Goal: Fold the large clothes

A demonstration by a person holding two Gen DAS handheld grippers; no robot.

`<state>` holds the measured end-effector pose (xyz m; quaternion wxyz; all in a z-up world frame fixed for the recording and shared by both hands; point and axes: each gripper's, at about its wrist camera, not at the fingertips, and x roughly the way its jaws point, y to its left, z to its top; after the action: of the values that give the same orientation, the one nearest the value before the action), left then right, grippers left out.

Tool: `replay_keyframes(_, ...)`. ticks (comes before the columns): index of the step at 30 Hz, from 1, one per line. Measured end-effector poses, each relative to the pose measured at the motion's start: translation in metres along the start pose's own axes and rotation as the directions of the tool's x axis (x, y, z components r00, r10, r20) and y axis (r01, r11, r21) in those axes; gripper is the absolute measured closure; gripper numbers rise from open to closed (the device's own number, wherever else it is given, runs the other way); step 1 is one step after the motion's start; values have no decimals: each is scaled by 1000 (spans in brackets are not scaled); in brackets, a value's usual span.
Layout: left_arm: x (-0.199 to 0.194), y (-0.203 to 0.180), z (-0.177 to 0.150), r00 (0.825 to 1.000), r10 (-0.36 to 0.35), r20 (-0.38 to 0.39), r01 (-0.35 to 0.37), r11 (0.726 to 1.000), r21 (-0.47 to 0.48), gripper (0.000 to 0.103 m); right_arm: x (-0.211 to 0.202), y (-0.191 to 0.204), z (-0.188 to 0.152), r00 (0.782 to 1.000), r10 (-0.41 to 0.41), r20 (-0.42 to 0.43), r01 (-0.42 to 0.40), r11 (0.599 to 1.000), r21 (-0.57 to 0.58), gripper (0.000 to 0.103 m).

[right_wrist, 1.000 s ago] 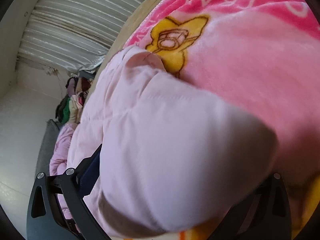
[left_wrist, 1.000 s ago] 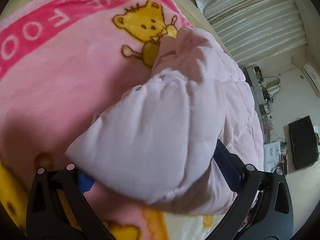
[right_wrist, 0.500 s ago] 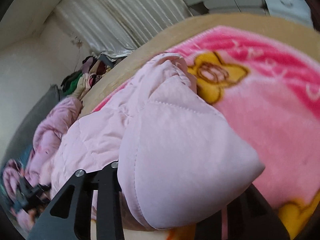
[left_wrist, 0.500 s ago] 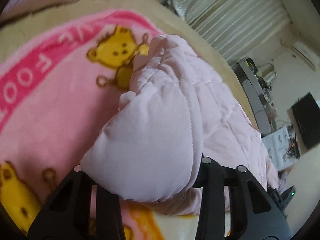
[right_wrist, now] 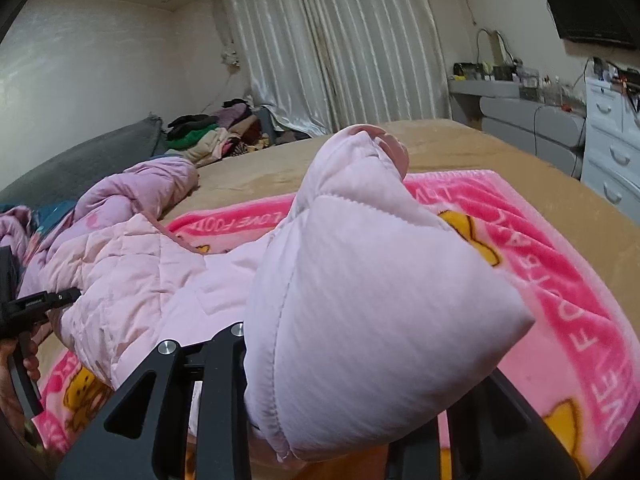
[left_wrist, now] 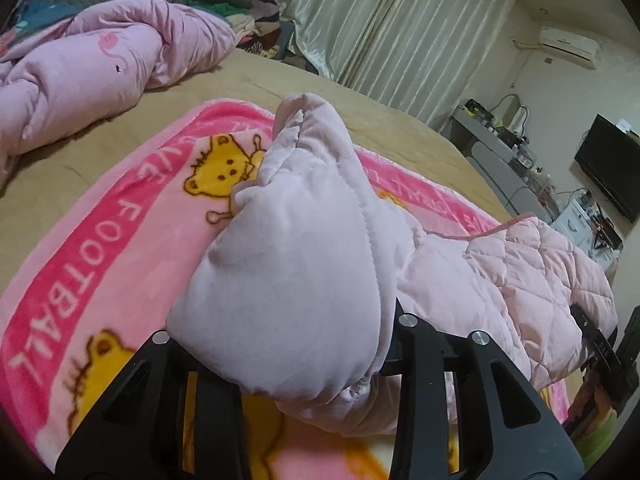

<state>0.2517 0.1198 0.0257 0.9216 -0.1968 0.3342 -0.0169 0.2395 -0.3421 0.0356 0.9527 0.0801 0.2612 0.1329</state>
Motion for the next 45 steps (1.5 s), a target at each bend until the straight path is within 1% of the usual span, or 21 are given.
replay_keyframes(8, -41, 1, -24, 1000, -21, 15, 21, 1000, 5, 76, -50, 4, -29, 1000, 7, 0, -7, 1000, -7, 76)
replay_keyframes(13, -57, 10, -45, 1000, -25, 6, 25, 1000, -8, 76, -73, 7, -45, 1000, 14, -6, -15, 1000, -13, 76)
replay_keyframes(16, -65, 14, -60, 1000, -14, -6, 14, 1000, -9, 76, -85, 7, -57, 1000, 14, -15, -14, 1000, -13, 75)
replay_keyframes(21, -68, 24, -84, 999, 29, -34, -29, 1000, 11, 75, -86, 2, -73, 998, -5, -60, 6, 1000, 11, 75)
replay_keyframes(25, -63, 30, -98, 996, 69, -57, -68, 997, 27, 73, -80, -7, -88, 994, -39, -106, 45, 998, 51, 73)
replay_keyframes(28, -57, 35, -106, 993, 93, -75, -91, 995, 32, 69, -72, -18, -101, 986, -64, -153, 80, 992, 99, 70)
replay_keyframes(29, -55, 37, -108, 992, 98, -83, -96, 995, 31, 67, -70, -20, -105, 983, -71, -167, 90, 990, 112, 68)
replay_keyframes(30, -54, 37, -109, 991, 103, -90, -100, 994, 31, 66, -66, -22, -108, 980, -78, -185, 103, 987, 127, 64)
replay_keyframes(32, -50, 38, -111, 989, 112, -100, -109, 993, 33, 60, -58, -31, -117, 967, -97, -234, 138, 976, 168, 57)
replay_keyframes(34, -45, 40, -112, 986, 124, -115, -121, 992, 31, 55, -51, -32, -120, 960, -106, -258, 158, 969, 191, 50)
replay_keyframes(35, -43, 41, -113, 984, 130, -120, -128, 991, 29, 51, -49, -35, -122, 956, -116, -271, 173, 965, 199, 42)
replay_keyframes(37, -39, 43, -114, 982, 138, -129, -137, 990, 22, 47, -47, -41, -126, 947, -136, -291, 206, 953, 224, 25)
replay_keyframes(38, -38, 45, -114, 981, 141, -135, -140, 990, 18, 45, -47, -45, -127, 939, -156, -306, 235, 942, 240, 12)
replay_keyframes(39, -38, 47, -114, 980, 141, -138, -140, 990, 15, 44, -47, -49, -127, 935, -162, -316, 247, 935, 253, 7)
replay_keyframes(41, -40, 49, -115, 980, 136, -147, -137, 991, 8, 40, -52, -54, -128, 938, -141, -318, 235, 930, 281, 7)
replay_keyframes(42, -40, 50, -115, 979, 141, -150, -141, 990, 8, 38, -56, -56, -128, 937, -144, -318, 237, 931, 278, 5)
replay_keyframes(44, -44, 50, -116, 974, 167, -151, -166, 986, 15, 28, -66, -59, -127, 937, -161, -309, 247, 933, 263, 5)
replay_keyframes(45, -46, 49, -117, 972, 178, -150, -178, 984, 19, 27, -71, -59, -126, 939, -166, -301, 248, 934, 258, 5)
